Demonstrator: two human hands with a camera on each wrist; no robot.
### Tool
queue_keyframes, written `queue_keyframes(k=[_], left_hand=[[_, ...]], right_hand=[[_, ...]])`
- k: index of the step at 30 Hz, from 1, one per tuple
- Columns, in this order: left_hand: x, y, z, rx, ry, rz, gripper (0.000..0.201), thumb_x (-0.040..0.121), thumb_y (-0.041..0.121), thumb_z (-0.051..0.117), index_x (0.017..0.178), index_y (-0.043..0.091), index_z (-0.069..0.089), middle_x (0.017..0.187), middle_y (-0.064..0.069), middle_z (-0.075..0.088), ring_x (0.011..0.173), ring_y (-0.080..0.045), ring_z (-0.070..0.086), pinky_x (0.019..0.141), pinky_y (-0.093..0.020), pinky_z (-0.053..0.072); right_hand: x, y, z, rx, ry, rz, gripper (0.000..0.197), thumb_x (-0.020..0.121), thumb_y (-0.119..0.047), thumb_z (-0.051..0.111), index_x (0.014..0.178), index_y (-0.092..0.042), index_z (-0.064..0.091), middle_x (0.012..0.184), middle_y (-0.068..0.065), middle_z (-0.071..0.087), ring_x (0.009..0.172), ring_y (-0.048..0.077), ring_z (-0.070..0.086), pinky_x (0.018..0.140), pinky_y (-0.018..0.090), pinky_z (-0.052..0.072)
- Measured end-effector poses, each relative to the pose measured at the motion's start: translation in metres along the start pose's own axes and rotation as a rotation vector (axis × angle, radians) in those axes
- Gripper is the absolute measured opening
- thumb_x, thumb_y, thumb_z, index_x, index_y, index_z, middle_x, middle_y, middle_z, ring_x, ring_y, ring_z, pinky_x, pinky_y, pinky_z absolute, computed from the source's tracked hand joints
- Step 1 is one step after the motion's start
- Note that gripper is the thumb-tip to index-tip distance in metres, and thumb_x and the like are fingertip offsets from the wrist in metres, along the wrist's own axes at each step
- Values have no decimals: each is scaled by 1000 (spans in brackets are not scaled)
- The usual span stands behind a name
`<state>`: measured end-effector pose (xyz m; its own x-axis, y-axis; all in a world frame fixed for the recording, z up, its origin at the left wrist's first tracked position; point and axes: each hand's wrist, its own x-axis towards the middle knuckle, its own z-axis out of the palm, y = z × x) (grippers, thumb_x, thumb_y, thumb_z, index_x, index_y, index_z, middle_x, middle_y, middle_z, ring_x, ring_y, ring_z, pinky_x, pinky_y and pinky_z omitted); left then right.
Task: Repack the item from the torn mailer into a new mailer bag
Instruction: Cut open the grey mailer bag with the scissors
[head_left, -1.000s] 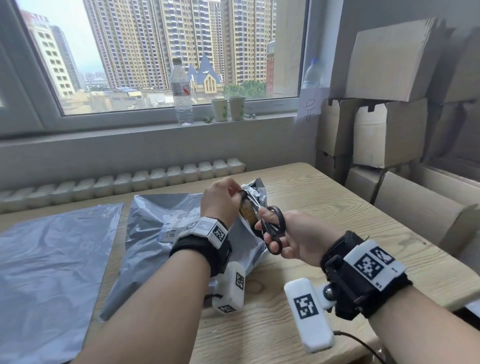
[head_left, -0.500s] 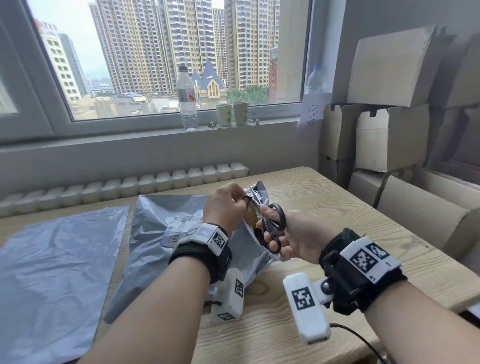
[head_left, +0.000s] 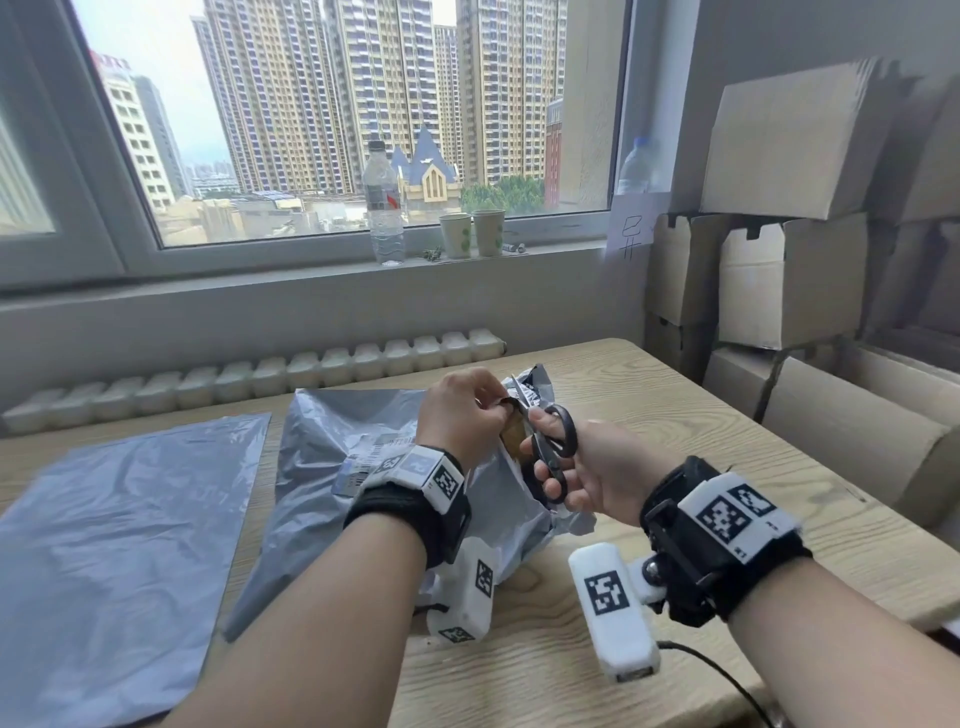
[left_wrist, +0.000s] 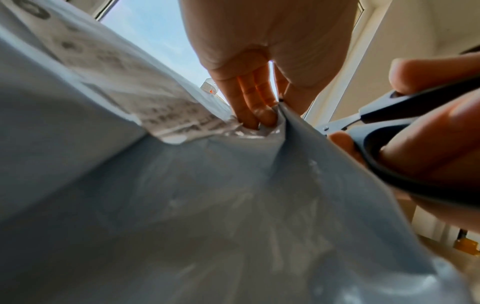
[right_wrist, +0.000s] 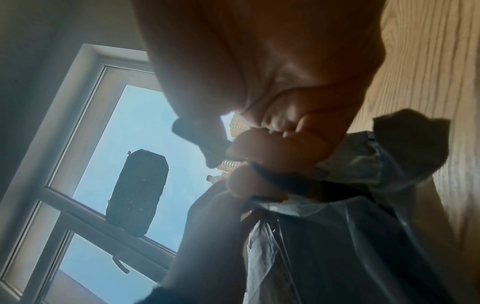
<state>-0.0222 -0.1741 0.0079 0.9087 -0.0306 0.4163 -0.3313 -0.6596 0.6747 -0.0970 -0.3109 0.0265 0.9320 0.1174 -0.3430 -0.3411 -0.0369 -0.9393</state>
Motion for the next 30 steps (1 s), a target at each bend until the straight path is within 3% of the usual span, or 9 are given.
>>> queue_keyframes(k=[3,6,14,20,25,30], left_hand=[[2,2,-2,66,9,-20,12,75,19,71,86,23,70,71,9,59,72,-13,57,66,-22,40],[3,6,-1,119,39,-18,14,76,20,69,89,19,74,79,2,67,74,-13,55,70,-21,39],[7,1,-1,99,81,-55,5,77,18,68,78,18,73,82,-3,72,80,-20,63,73,-25,45],[3,2,-2,61,44,-31,4,74,15,68,73,18,71,69,3,65,72,-16,61,65,-20,39],[6,-1,-4,69,101,-80,8,76,18,67,82,15,72,82,-4,71,81,-23,64,73,-27,46],[9,-4,-4,51,99,-120,13,78,17,66,90,16,72,89,-6,73,88,-24,66,81,-32,52]], right_hand=[[-1,2,2,-24,-7,-12,35,93,-46,53,86,-12,55,59,2,53,40,10,49,33,16,33],[-2,1,3,-23,-7,-30,34,93,-46,53,87,-13,55,58,1,53,41,10,49,34,16,32],[3,5,3,-22,37,-103,28,95,-33,54,86,-7,58,58,2,52,35,6,46,30,13,32],[4,5,1,-14,0,-55,32,94,-41,54,90,-10,58,59,0,55,41,8,50,40,16,37],[5,6,0,-25,2,-89,30,95,-38,54,87,-10,59,58,1,52,38,7,46,31,13,33],[8,7,-7,-52,6,-109,30,94,-37,54,92,-8,60,58,1,53,40,7,47,33,13,33]])
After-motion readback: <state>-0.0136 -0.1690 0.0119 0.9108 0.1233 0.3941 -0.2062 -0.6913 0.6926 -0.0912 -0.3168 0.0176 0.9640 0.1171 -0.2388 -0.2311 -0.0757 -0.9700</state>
